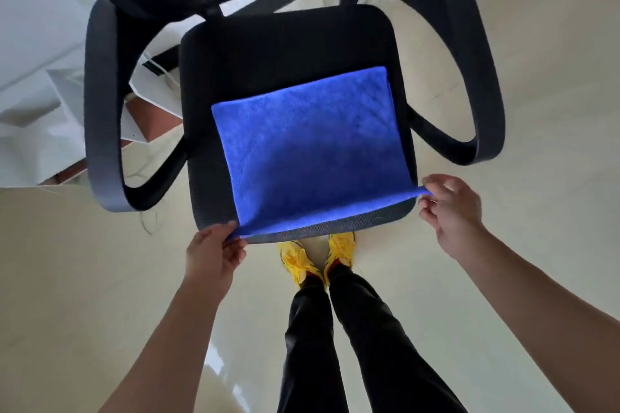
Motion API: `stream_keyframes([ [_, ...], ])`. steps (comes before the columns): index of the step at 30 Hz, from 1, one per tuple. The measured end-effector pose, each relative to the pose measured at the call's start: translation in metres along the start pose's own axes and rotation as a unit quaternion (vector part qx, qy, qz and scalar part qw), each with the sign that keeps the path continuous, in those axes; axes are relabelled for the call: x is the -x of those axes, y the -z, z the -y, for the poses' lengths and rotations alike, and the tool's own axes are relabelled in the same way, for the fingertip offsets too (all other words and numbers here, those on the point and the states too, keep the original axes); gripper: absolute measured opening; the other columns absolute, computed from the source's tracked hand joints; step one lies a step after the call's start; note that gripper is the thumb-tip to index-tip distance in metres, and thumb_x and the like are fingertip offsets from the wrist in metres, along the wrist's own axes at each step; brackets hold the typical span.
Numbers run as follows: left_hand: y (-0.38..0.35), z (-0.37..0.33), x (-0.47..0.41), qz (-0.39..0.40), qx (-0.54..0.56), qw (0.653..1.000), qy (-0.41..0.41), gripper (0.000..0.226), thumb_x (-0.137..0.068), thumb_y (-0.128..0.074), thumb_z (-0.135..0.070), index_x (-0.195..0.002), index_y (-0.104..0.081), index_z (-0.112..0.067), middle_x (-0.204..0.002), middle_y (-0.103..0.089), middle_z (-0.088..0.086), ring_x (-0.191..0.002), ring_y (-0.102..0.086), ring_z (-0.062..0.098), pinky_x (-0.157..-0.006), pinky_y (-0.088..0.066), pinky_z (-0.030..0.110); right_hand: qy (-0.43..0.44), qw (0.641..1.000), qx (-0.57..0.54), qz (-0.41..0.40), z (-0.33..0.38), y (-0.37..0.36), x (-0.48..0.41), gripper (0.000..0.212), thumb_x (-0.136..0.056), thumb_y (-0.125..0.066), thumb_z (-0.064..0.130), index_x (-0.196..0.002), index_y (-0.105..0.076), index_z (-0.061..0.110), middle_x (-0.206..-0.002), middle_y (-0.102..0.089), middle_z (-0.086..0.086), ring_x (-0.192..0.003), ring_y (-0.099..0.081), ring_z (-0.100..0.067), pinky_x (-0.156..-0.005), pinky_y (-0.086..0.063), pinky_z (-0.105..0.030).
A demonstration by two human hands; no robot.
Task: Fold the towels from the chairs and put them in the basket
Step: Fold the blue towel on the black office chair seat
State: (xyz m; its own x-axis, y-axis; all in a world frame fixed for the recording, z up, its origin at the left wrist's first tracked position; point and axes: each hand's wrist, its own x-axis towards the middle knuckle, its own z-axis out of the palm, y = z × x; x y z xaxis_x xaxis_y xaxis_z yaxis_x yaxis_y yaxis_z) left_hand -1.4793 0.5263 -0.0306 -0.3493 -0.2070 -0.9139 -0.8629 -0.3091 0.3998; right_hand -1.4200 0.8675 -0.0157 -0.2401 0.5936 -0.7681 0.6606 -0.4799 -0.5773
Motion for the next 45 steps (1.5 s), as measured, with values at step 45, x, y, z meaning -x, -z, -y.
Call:
stream_keyframes([
  [45, -0.042, -0.014, -0.058, -0.114, -0.509, 0.806, -0.279, 0.01, -0.08, -0.065, -0.013, -0.074, -0.059, -0.018, -0.075, -0.064, 0.002, -0.076, -0.064, 0.032, -0.067, -0.048, 0.035, 0.233, 0.898, 0.372, -0.033, 0.041, -0.106, -0.095, 0.035, -0.081, -0.071, 0.032, -0.111, -0.061, 0.018, -0.108, -0.067, -0.003, -0.095, -0.062, -0.021, -0.083, -0.047, -0.03],
])
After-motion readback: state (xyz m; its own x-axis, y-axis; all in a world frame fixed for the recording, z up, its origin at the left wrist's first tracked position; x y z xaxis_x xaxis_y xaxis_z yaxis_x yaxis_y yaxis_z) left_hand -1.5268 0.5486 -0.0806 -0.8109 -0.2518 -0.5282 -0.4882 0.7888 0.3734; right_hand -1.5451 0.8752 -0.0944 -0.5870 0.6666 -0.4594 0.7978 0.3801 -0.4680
